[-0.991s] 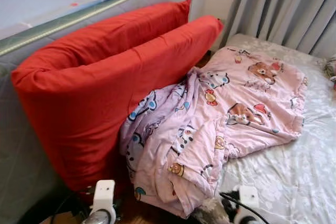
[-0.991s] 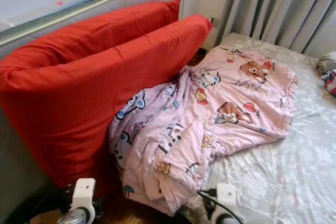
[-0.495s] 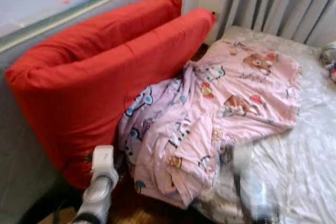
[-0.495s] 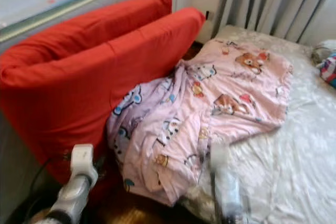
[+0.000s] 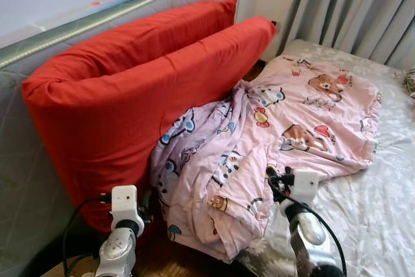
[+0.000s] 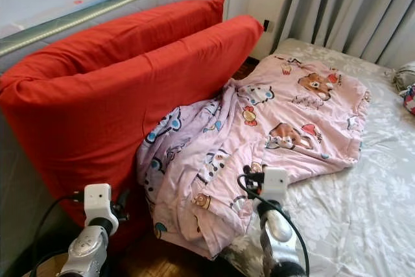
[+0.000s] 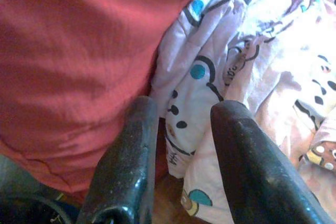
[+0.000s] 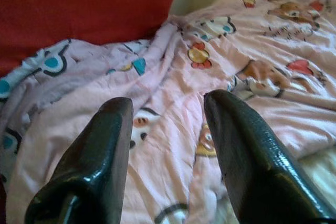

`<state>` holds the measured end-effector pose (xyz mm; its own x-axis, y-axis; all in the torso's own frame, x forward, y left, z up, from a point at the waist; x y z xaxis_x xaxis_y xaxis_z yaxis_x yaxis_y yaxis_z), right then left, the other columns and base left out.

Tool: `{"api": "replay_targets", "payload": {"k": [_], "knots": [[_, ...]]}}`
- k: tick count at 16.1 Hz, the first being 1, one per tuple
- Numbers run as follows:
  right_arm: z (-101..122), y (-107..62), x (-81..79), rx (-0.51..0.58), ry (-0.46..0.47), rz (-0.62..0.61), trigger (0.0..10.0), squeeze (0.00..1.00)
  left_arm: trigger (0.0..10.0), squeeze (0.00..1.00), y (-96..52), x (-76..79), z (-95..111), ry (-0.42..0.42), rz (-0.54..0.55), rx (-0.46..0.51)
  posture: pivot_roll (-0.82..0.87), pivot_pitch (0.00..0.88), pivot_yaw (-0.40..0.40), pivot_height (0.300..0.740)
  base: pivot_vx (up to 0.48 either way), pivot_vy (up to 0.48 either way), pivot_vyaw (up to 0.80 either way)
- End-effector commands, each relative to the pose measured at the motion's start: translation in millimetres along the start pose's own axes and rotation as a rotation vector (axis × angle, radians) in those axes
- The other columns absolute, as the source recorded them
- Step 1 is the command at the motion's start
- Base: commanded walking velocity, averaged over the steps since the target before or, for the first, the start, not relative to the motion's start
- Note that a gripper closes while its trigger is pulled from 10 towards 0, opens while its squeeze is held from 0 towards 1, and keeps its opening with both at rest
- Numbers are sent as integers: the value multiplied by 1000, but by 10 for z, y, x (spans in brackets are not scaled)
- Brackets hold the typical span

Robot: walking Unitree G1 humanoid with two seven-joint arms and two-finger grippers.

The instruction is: Clean up the room

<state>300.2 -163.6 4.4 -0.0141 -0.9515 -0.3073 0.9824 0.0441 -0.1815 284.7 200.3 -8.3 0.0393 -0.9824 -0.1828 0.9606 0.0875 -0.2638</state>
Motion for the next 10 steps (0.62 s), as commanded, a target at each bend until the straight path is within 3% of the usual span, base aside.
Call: {"api": "replay_targets", "payload": {"k": [1, 3, 6, 10], "knots": [[-81, -48, 16, -26, 5, -19, 10000, 0, 10000, 0, -29, 26, -38, -6, -10, -6, -120, 10, -53, 740, 0, 0, 0], [-103, -41, -41, -30, 3, -12, 10000, 0, 10000, 0, -17, 85, -15, 3, -64, 2, -137, 1, -53, 740, 0, 0, 0], [-103, 0, -75, -52, -13, -22, 10000, 0, 10000, 0, 16, -65, 43, -2, -42, 19, -113, 0, -56, 740, 0, 0, 0], [-147, -6, -154, -70, -25, 10, 10000, 0, 10000, 0, 23, 22, 46, -13, -52, 15, -117, 0, -60, 690, 0, 0, 0]]}}
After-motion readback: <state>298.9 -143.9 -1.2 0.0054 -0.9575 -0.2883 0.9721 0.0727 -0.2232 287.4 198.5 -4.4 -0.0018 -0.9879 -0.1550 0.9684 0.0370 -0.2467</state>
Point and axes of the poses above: a point about 5 cm out from each wrist's last joint towards the gripper, its own y axis pointing out of the wrist towards the gripper, its own z axis along the axis of the wrist's last joint, x = y × z, the point moved 2 cm from there along y, pointing out of the wrist towards the gripper, and after that the axes turned 11 degrees about y, right-handed, at the moved point
